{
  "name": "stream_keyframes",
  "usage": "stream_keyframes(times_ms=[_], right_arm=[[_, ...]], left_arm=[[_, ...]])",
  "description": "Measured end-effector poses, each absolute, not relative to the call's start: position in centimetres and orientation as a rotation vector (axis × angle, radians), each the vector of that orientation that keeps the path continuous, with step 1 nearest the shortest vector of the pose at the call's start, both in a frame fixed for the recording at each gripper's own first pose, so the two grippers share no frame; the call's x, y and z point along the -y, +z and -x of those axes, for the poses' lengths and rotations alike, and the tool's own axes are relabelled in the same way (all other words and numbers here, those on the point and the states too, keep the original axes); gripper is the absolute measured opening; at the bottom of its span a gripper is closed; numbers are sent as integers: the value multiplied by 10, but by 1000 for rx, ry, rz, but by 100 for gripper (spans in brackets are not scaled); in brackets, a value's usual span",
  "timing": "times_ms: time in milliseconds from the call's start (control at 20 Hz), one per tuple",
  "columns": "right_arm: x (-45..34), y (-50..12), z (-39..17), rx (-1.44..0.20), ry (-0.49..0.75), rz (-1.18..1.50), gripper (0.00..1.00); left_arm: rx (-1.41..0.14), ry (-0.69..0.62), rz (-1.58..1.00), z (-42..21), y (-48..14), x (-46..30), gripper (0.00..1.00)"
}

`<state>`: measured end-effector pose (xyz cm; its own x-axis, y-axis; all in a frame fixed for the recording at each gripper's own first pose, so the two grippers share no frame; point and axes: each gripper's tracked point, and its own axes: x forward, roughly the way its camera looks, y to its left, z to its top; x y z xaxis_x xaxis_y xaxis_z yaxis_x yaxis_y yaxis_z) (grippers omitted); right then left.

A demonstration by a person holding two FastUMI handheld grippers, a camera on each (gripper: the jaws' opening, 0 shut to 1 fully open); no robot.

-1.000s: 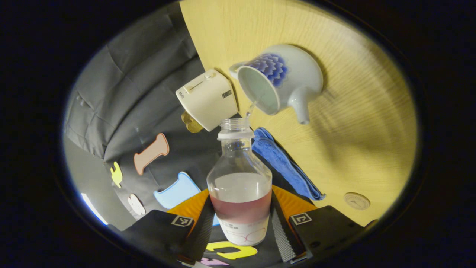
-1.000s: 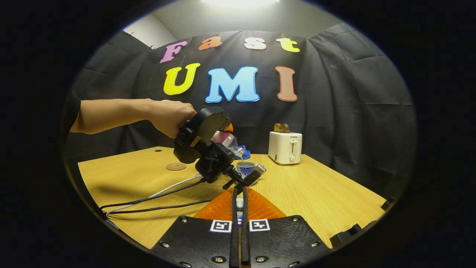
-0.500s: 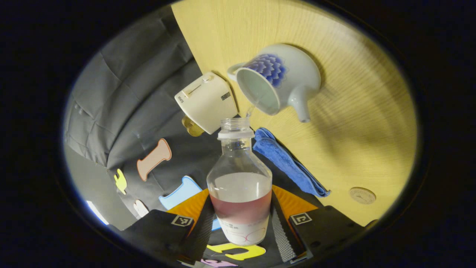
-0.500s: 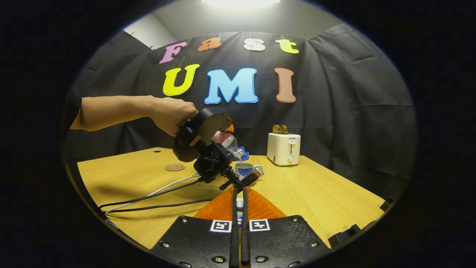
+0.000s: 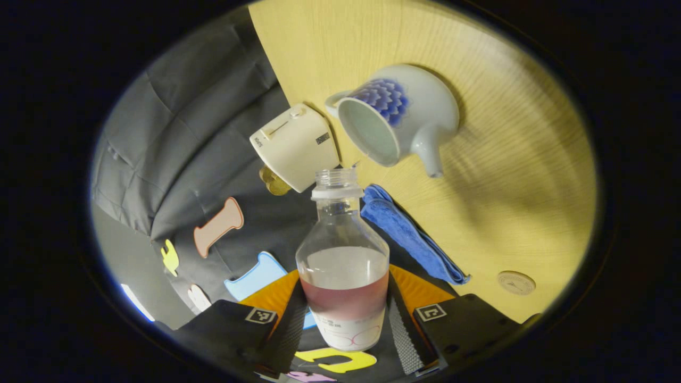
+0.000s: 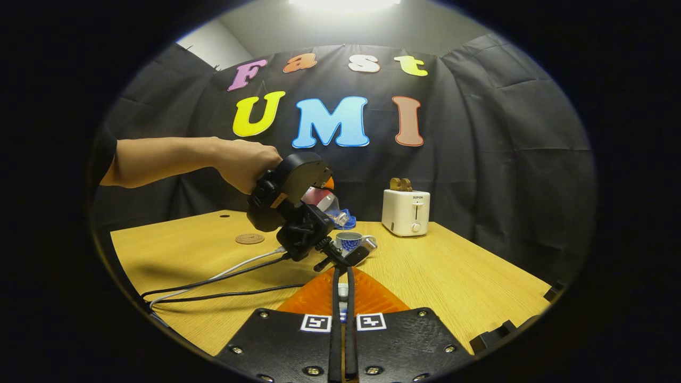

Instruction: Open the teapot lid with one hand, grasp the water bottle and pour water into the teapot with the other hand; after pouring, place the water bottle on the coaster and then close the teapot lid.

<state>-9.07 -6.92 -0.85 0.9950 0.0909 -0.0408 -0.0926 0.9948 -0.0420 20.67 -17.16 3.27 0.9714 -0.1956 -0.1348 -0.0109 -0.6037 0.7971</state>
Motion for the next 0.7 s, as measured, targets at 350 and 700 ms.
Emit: stream_keyframes(times_ms=[350,700], right_arm=[[68,-9,91,-45,93,45,3],[65,-10,90,-55,98,47,3]], left_arm=[[109,-293,-2135,-208,21,164,87],[91,-385,-1970,-208,-1,166,87]])
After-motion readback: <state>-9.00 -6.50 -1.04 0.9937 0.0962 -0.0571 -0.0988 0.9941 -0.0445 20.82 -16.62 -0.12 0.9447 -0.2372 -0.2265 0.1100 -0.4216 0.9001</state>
